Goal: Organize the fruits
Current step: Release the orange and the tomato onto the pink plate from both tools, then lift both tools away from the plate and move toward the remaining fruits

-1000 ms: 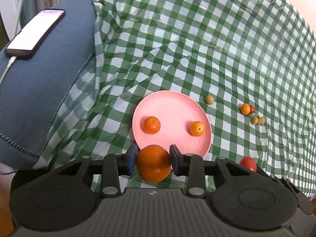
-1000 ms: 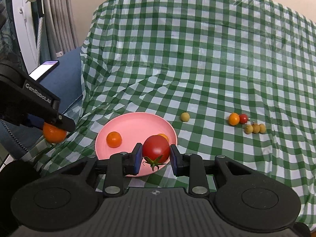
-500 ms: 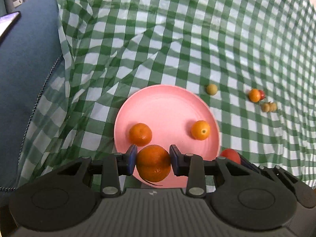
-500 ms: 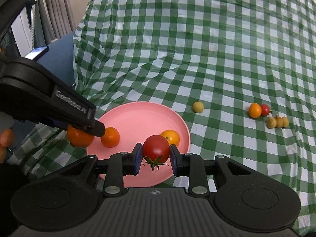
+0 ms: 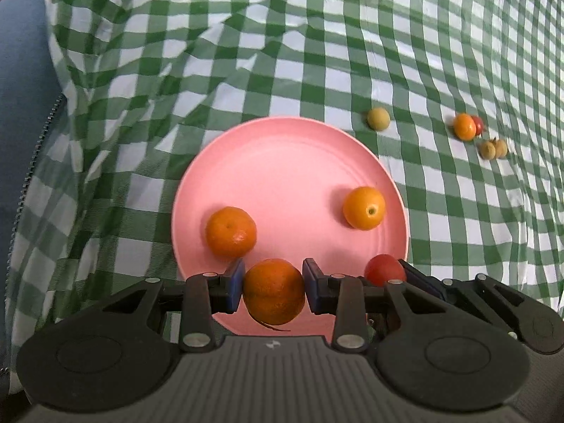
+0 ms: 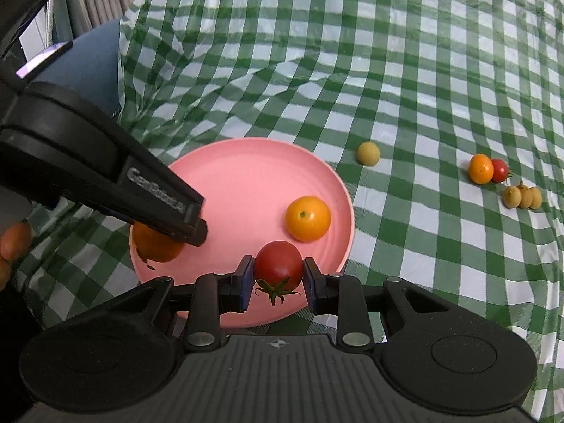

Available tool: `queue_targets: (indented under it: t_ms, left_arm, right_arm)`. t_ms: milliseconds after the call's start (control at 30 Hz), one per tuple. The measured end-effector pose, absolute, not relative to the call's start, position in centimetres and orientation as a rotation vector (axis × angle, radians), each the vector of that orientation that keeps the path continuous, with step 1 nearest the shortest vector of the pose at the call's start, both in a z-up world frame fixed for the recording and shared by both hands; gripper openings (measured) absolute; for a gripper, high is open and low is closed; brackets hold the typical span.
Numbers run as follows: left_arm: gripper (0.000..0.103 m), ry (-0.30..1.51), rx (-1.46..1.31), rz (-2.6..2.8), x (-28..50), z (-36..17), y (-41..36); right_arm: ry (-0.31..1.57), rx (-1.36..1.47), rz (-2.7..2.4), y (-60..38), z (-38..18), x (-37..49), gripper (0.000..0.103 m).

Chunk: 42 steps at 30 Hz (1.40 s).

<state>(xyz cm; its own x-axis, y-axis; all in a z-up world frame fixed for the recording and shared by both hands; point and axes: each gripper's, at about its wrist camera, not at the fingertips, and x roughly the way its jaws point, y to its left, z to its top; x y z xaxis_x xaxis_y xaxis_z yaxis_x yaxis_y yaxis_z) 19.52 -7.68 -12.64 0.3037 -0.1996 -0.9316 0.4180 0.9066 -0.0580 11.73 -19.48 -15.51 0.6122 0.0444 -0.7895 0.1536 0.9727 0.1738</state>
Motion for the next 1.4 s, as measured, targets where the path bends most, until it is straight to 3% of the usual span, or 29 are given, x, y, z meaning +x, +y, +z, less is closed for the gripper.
queue_targets:
  t_ms: [33,67,100,133,167,200,433,700,1100,1400]
  left_arm:
    - [0.040,1.199,0.210,-0.421,19.6,-12.8,-7.8]
    - [0.049,1.196,0.207,-0.429,19.6,-12.7,-7.8]
    - [0.073,1.195,0.202,-0.431,19.7,-12.5,-7.8]
    - [0.084,1.180,0.197,-0.419,19.7,-12.0,-7.6]
    - [0.100,1.149,0.192,-0.401,19.5,-11.3,-7.3]
    - [0.103,1.120,0.179,-0.398,19.3,-10.6,-6.9]
    - [0.103,1.081,0.147,-0.292,15.7,-7.8,-2.7]
    - [0.103,1.060,0.150,-0.171,10.1,-5.5,0.6]
    - [0.103,0.801,0.084,-0.221,3.4,2.3,2.1]
    - [0.103,0.776,0.083,-0.204,-1.2,4.3,2.9]
  right_arm:
    - [0.913,0.237,-0.061,-19.5,-15.5,11.8,0.031]
    - [0.910,0.245,-0.059,-19.6,-15.4,11.9,0.031]
    - [0.904,0.254,-0.056,-19.8,-15.3,12.1,0.039]
    - [0.899,0.262,-0.051,-19.9,-14.9,12.0,0.046]
    - [0.895,0.262,-0.060,-20.0,-14.5,11.9,0.058]
    - [0.883,0.265,-0.057,-20.1,-14.0,11.6,0.071]
    - [0.856,0.241,-0.069,-19.6,-10.8,7.3,0.091]
    - [0.794,0.212,-0.159,-18.8,-7.1,2.3,0.094]
    - [0.554,0.078,-0.241,-15.4,0.4,-4.4,0.101]
    - [0.448,0.077,-0.207,-13.4,2.5,-9.3,0.102]
